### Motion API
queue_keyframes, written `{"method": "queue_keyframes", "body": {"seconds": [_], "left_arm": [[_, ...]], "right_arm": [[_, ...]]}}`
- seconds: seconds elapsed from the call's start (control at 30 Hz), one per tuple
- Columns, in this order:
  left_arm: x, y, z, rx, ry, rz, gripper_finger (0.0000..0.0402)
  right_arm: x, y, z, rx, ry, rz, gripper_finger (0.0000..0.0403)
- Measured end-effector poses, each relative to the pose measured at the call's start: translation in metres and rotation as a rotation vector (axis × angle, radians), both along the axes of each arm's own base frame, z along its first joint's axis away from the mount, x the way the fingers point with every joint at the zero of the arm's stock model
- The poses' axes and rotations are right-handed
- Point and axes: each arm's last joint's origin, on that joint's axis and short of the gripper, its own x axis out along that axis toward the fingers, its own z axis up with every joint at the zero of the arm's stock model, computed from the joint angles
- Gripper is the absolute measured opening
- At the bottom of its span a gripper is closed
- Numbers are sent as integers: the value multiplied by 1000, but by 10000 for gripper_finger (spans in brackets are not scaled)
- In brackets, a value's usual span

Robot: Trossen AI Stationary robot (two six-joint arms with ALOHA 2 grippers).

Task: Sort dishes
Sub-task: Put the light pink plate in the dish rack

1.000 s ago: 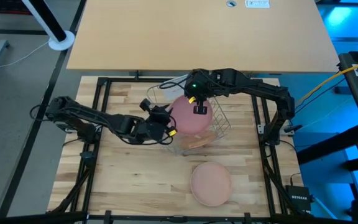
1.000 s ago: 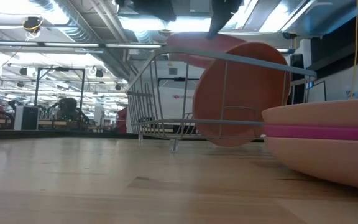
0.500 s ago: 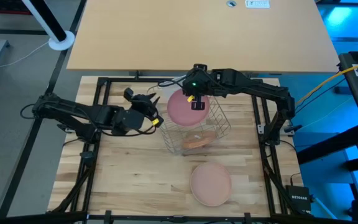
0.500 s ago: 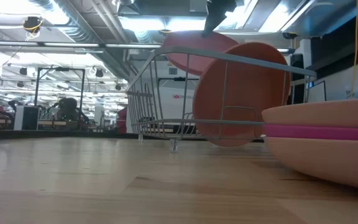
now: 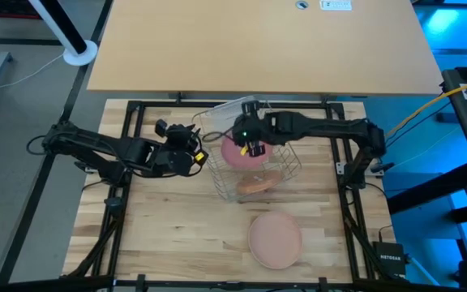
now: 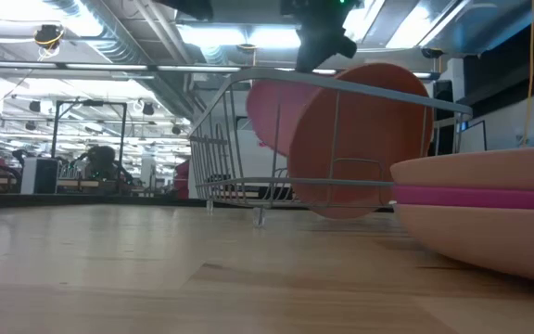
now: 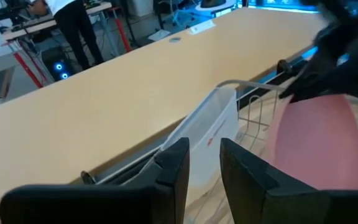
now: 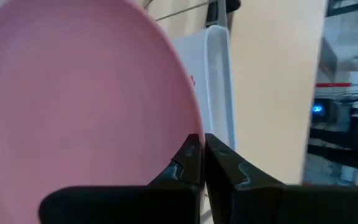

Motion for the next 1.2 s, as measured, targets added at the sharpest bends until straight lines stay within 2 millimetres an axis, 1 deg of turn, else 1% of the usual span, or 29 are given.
{"method": "queue_keyframes", "body": {"seconds": [0.17,0.4,0.5,0.67,0.93,1.2], "left_arm": [[0,0,-10,-12,-3,10,82],[-1,0,-19,-36,-17,21,82],[-1,0,-20,-43,-22,21,82],[-1,0,-20,-43,-21,20,82],[-1,0,-20,-43,-20,20,82],[-1,0,-20,-29,29,-7,82]], "right_arm": [[3,15,2,-53,-17,12,7],[4,16,3,-78,-38,-1,7],[3,15,3,-106,-28,-20,7],[3,16,3,-91,-28,-10,7],[4,25,3,-98,-32,9,7],[2,29,-24,-143,15,-28,7]]}}
